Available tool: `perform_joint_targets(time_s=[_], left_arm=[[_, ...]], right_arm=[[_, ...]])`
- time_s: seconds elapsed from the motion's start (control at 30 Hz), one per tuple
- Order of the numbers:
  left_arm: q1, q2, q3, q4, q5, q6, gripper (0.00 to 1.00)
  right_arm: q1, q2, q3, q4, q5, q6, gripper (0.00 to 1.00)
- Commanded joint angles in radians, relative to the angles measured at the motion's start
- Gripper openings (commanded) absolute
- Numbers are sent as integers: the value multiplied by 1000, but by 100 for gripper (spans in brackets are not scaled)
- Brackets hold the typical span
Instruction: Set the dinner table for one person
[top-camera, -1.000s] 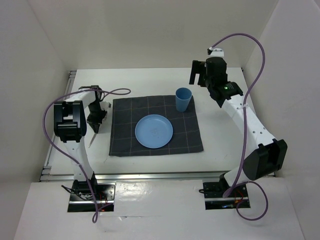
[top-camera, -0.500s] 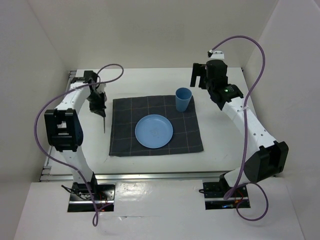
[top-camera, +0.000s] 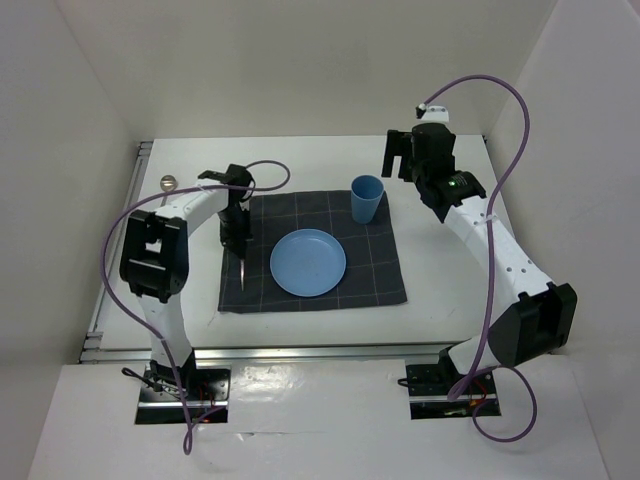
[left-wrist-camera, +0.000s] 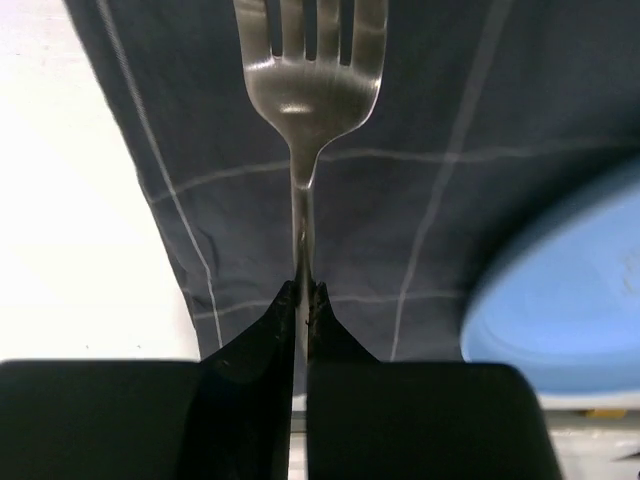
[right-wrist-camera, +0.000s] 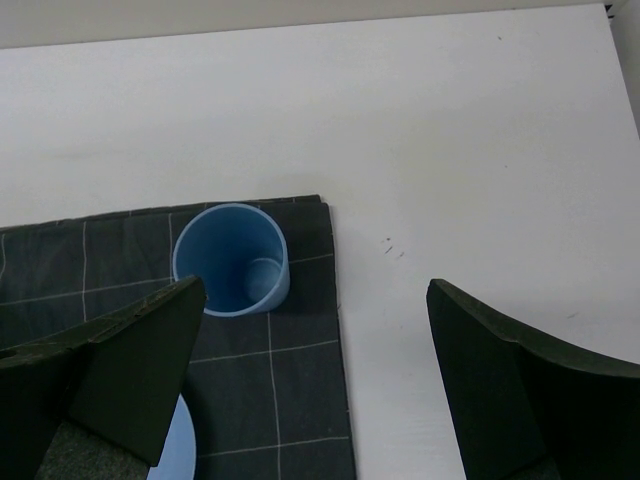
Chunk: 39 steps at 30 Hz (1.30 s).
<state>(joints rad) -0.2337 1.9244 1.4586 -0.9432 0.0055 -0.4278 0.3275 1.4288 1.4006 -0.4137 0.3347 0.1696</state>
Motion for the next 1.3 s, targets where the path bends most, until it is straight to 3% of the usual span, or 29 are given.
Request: perform_joint_targets(time_s=[0.0,0.17,0.53,0.57,0.6,0.7,0.73,0.77,0.97,1.1,1.17,1.23,1.27], left_arm=[[8,33,31,-25,-55,-57,0],[-1,97,19,23,23,-16,0],[-1,128,28,34,-4,35,0],[-1,128,28,34,5,35,3],[-1,137,28,34,31,50,16],[-1,137,37,24,45,69,42],[-1,137,37,24,34,69,56],[-1,137,46,12,34,78,60],[-1,85,104,-45,16,124,64],[36,-8,149,-53,-80,193,64],[71,-96,164,7,-136,260,66],[103,-142,143,186,-194,407,73],[141,-154,143,240,-297,447,76]], right_arm=[[7,-33,11,-8,40,11,100],[7,-33,11,-17,58,11,100],[7,-11,20,-17,58,11,100],[7,-11,20,-17,58,11,100],[7,-11,20,-17,58,11,100],[7,-11,20,-17,47,11,100],[7,-11,20,-17,47,11,100],[7,-11,20,-17,47,11,100],[7,-11,21,-26,18,30,100],[35,-21,34,-36,-11,39,100],[44,-21,34,-36,-34,50,100],[44,-5,34,-36,-62,59,100],[44,14,34,-27,-95,59,100]])
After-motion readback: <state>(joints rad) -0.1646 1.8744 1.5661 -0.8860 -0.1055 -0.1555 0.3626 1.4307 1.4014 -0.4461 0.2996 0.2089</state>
